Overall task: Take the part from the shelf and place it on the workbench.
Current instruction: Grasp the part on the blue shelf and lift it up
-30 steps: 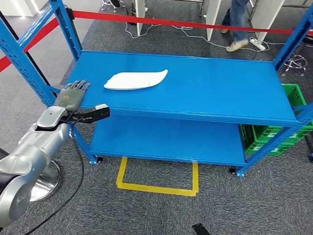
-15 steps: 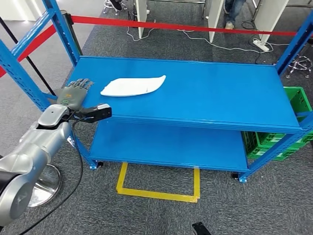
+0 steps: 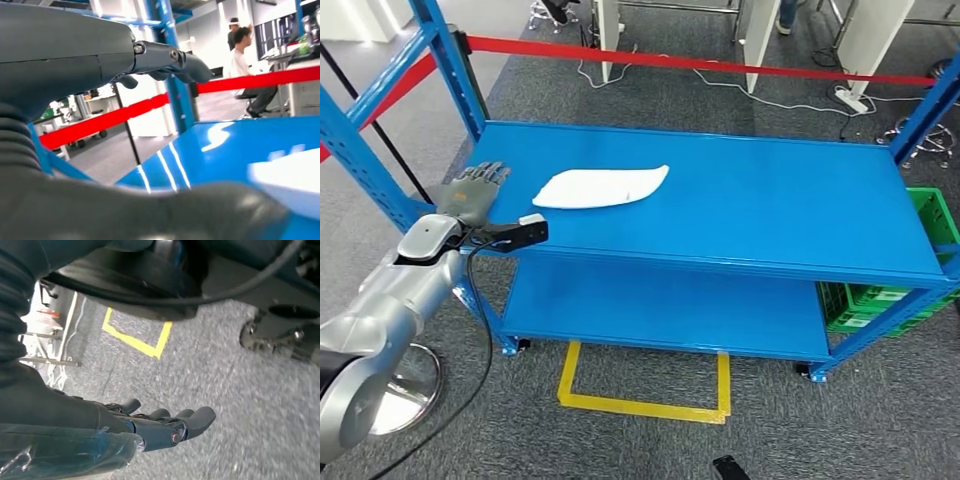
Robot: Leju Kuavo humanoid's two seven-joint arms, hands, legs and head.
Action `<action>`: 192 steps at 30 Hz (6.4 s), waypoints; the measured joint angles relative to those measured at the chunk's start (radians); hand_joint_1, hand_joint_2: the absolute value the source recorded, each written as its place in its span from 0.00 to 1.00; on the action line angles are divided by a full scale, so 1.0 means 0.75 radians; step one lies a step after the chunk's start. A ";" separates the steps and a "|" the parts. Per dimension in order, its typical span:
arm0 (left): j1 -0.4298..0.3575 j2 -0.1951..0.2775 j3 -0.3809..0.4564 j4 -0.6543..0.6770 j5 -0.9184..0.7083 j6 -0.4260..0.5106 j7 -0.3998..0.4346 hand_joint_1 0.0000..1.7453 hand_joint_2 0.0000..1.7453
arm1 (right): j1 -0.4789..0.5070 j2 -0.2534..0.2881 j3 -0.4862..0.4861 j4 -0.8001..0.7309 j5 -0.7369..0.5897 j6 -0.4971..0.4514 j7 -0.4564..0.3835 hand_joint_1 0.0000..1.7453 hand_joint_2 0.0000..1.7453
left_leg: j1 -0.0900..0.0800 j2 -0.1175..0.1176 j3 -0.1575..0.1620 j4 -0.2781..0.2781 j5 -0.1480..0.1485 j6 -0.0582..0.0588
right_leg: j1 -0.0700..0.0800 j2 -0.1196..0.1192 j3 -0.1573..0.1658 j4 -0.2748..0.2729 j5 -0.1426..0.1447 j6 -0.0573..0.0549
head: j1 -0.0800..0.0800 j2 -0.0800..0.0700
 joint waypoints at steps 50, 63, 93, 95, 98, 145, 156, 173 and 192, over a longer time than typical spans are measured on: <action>0.060 -0.243 -0.216 0.001 -0.064 -0.122 -0.117 0.00 1.00 | -0.022 0.013 -0.003 0.000 0.094 0.035 0.023 0.00 1.00 | 0.000 -0.006 0.003 -0.003 0.000 0.014 | 0.000 -0.007 0.020 -0.022 0.007 0.048 | 0.000 0.000; 0.063 -0.263 -0.233 0.001 -0.048 -0.113 -0.106 0.00 1.00 | -0.018 0.019 -0.004 0.000 0.096 0.035 0.026 0.00 1.00 | 0.000 -0.006 0.003 -0.003 0.000 0.014 | 0.000 -0.007 0.020 -0.022 0.007 0.048 | 0.000 0.000; 0.063 -0.250 -0.266 0.001 -0.012 -0.103 -0.085 0.01 1.00 | -0.017 0.020 -0.004 0.000 0.098 0.034 0.022 0.00 1.00 | 0.000 -0.006 0.003 -0.003 0.000 0.014 | 0.000 -0.007 0.019 -0.022 0.007 0.048 | 0.000 0.000; 0.063 -0.250 -0.267 0.001 -0.011 -0.103 -0.085 0.00 1.00 | -0.017 0.020 -0.004 0.000 0.098 0.035 0.021 0.00 1.00 | 0.000 -0.006 0.003 -0.003 0.000 0.014 | 0.000 -0.007 0.020 -0.022 0.007 0.048 | 0.000 0.000; 0.063 -0.249 -0.267 0.001 -0.009 -0.102 -0.085 0.00 1.00 | -0.017 0.020 -0.004 0.000 0.099 0.035 0.021 0.00 1.00 | 0.000 -0.006 0.003 -0.003 0.000 0.014 | 0.000 -0.007 0.020 -0.022 0.007 0.048 | 0.001 0.000; 0.018 -0.242 -0.300 0.000 0.049 -0.099 0.033 0.00 0.00 | -0.017 0.022 -0.044 0.000 0.117 0.025 0.015 0.00 1.00 | -0.003 -0.006 0.003 -0.001 -0.002 0.016 | -0.002 -0.007 0.020 -0.023 0.008 0.050 | 0.000 0.000; 0.003 -0.242 -0.303 -0.001 0.045 -0.104 0.046 0.00 0.00 | -0.022 0.027 -0.045 0.000 0.119 0.025 0.010 0.00 1.00 | -0.002 -0.004 0.036 -0.034 -0.012 0.052 | -0.017 -0.008 -0.099 0.206 -0.105 0.082 | 0.009 0.000; 0.007 -0.244 -0.309 0.000 0.045 -0.105 0.048 0.00 0.00 | -0.018 0.036 -0.048 0.006 0.120 0.023 0.009 0.00 1.00 | 0.007 0.001 -0.151 0.358 -0.180 -0.025 | -0.028 0.003 -0.038 0.032 0.012 0.010 | -0.001 0.000; 0.020 -0.242 -0.328 0.004 0.046 -0.104 0.061 0.00 0.50 | -0.031 0.037 -0.067 0.007 0.119 0.023 0.004 0.00 1.00 | -0.020 -0.008 0.128 0.005 -0.121 0.059 | -0.007 -0.006 -0.195 0.259 -0.056 0.065 | 0.003 0.000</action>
